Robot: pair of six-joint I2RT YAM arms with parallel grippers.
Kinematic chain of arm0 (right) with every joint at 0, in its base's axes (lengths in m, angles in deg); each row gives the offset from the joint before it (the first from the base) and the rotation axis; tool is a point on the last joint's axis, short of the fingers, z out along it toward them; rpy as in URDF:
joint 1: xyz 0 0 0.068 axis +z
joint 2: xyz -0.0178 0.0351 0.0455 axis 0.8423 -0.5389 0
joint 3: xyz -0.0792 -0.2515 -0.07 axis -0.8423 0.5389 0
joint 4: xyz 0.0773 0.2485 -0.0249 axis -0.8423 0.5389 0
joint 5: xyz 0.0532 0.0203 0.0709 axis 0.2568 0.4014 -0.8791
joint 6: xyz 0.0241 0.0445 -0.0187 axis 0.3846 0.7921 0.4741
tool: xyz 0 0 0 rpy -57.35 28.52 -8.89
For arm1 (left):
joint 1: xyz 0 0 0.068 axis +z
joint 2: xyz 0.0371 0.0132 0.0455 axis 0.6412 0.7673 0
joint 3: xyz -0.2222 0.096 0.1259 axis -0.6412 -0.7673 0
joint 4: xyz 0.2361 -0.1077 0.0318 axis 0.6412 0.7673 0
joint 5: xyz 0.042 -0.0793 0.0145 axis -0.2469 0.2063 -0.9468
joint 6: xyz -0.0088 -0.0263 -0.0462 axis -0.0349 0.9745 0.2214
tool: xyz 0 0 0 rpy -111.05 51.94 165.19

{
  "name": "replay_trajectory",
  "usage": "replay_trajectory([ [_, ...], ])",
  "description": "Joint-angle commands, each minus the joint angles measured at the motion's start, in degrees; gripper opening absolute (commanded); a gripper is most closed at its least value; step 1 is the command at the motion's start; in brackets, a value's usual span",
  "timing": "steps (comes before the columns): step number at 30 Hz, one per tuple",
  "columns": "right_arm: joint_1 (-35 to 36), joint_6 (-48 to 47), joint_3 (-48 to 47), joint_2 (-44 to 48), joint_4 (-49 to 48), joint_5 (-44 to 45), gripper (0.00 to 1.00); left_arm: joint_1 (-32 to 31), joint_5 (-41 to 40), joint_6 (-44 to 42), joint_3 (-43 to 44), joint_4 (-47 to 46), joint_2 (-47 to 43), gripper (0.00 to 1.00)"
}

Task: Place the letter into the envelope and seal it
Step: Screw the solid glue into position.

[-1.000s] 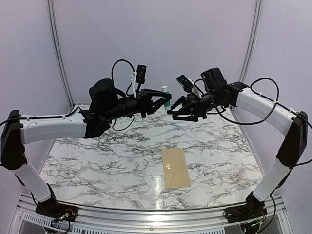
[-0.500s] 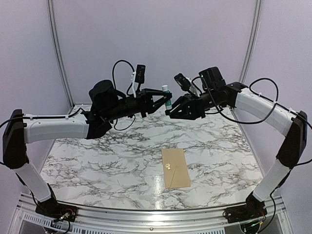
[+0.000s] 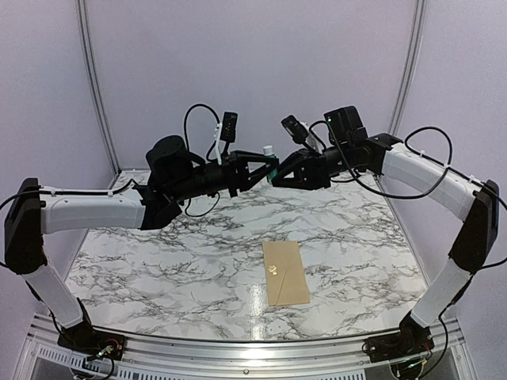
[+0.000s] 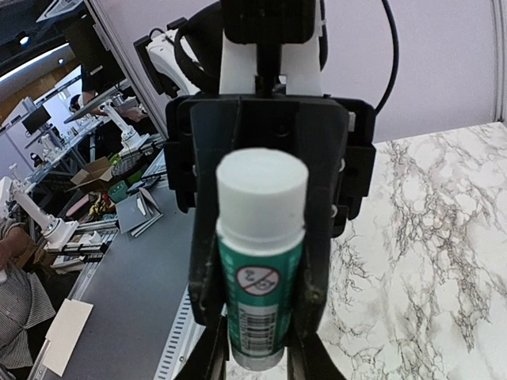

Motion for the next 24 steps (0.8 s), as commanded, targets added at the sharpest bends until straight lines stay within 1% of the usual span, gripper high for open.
replay_trajectory([
  [1, 0.09, 0.97, -0.51, -0.72, -1.53, 0.00, 0.22, 0.22, 0.37, -0.18, -0.41, -3.08, -0.82, 0.00],
  [3, 0.11, 0.70, -0.23, -0.58, -1.33, 0.74, 0.33, 0.28, 0.02, -0.51, -0.70, -3.41, -1.27, 0.00],
  [4, 0.12, 0.43, -0.01, -0.54, -1.13, 1.15, 0.36, 0.33, -0.22, -0.72, -0.85, -3.59, -1.54, 0.00],
  [5, 0.11, 0.16, 0.17, -0.53, -0.96, 1.50, 0.38, 0.36, -0.41, -0.81, -0.94, -3.72, -1.75, 0.00],
  [14, 0.10, 0.18, 0.75, -1.10, -1.09, 2.15, 0.35, 0.35, -0.34, -0.69, -0.90, -4.27, -1.49, 0.00],
  [15, 0.11, 0.16, 0.84, -1.14, -1.08, 2.29, 0.33, 0.33, -0.38, -0.69, -0.90, -4.36, -1.48, 0.00],
  [19, 0.07, 0.33, 1.04, -1.32, -1.38, 1.41, 0.15, 0.35, -0.43, -0.38, -0.73, -4.37, -0.93, 0.00],
  [20, 0.11, 0.41, 0.97, -1.25, -1.35, 1.40, 0.12, 0.36, -0.53, -0.27, -0.73, -4.37, -0.75, 0.00],
  [24, 0.11, 0.51, -0.09, -0.20, -1.26, 2.24, 0.10, 0.43, -1.67, 0.13, -0.67, -4.37, 0.51, 0.00],
])
